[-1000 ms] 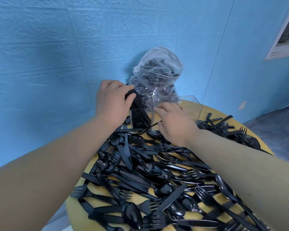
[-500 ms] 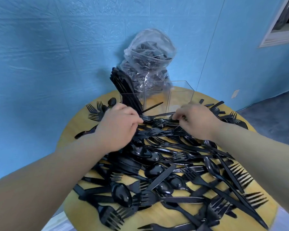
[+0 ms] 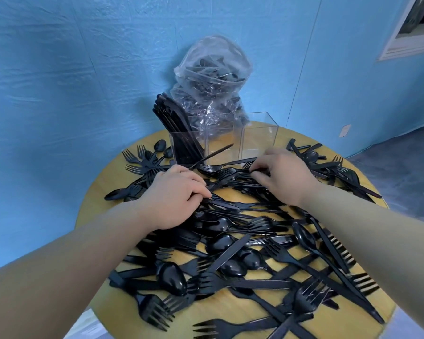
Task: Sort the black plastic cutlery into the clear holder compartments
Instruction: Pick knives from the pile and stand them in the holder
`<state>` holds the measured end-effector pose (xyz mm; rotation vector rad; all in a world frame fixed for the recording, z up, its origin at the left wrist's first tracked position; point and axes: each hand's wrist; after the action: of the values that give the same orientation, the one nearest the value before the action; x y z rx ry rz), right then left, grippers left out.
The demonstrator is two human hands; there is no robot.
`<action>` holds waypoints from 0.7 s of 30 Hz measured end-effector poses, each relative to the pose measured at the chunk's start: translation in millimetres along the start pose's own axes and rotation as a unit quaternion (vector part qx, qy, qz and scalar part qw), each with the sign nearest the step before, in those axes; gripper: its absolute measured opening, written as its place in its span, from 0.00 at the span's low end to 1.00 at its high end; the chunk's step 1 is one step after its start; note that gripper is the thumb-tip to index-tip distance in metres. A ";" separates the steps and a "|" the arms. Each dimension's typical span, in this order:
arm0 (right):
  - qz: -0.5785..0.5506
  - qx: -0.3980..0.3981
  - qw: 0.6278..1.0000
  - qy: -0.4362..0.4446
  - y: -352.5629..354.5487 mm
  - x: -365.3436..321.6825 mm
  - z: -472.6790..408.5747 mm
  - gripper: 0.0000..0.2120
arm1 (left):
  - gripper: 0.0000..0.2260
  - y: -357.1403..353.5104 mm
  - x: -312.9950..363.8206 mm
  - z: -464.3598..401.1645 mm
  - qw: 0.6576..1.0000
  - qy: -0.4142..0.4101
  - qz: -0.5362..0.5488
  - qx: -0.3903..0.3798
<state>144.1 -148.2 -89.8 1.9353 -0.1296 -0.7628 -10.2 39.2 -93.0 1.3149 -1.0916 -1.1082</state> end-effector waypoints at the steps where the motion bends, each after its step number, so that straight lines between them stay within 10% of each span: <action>1: -0.017 0.028 0.999 0.005 2.1 0.9 1.1 0.09 | 0.14 0.2 1.0 -1.2 1.000 0.002 0.000 0.004; 21: -0.070 -0.005 0.994 0.082 -5.3 -5.7 14.9 0.06 | 0.17 2.7 -3.9 -11.6 0.999 0.035 0.006 -0.005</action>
<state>129.9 -154.9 -96.1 2.0052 0.1112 -0.6899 0.6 44.7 -89.9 1.3275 -1.0396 -1.0495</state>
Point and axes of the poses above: each hand's wrist, its own z-axis away from the middle knuckle, its own y-axis out of the back of the hand, x = y × z, and after that the axes turned 15 degrees about -z, right-handed
